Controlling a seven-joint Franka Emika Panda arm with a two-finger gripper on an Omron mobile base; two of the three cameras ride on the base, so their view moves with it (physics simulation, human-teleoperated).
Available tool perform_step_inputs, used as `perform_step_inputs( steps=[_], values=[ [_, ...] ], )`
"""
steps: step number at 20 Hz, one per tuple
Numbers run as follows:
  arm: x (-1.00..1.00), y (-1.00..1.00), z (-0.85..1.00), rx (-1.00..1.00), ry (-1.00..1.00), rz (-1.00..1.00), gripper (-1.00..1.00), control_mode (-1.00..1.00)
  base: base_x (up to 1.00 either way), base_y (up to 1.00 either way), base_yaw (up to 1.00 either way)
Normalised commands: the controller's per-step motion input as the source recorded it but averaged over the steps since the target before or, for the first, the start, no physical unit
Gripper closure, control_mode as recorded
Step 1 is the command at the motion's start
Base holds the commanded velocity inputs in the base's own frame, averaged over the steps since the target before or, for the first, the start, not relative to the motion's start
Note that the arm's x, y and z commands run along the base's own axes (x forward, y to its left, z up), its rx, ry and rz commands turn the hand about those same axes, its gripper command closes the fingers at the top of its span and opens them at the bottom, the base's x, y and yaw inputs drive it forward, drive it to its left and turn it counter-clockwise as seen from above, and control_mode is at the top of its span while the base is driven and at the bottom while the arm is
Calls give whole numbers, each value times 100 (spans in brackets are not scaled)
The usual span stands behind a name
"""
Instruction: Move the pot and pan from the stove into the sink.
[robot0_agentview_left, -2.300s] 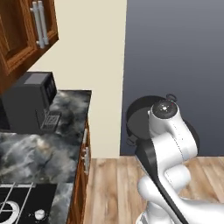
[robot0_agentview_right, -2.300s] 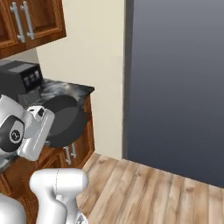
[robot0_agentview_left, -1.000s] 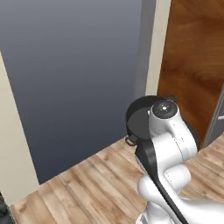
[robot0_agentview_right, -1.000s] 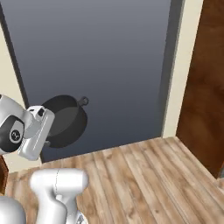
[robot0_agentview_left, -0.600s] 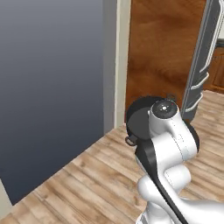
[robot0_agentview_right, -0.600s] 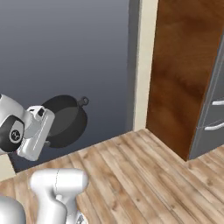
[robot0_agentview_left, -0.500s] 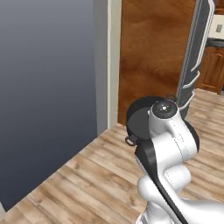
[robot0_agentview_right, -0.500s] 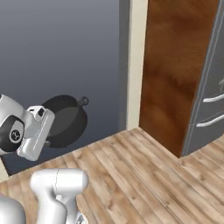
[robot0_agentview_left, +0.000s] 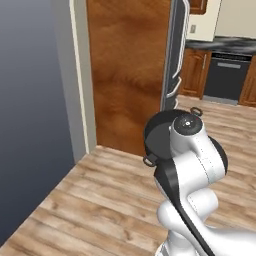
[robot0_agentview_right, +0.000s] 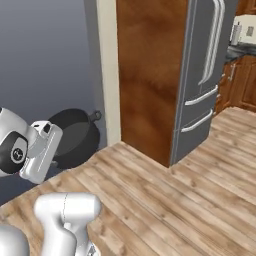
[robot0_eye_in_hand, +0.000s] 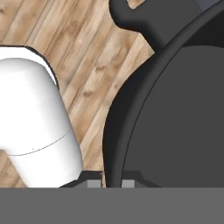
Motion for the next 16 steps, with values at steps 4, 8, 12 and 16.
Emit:
perform_step_inputs(
  steps=[4,8,12,16],
  values=[
    [0,0,0,0,0,0,100,100,2,-48,-39],
    [0,0,0,0,0,0,100,100,3,-53,-37],
    [0,0,0,0,0,0,100,100,3,-53,-37],
    [0,0,0,0,0,0,100,100,1,-57,-35]
  ],
)
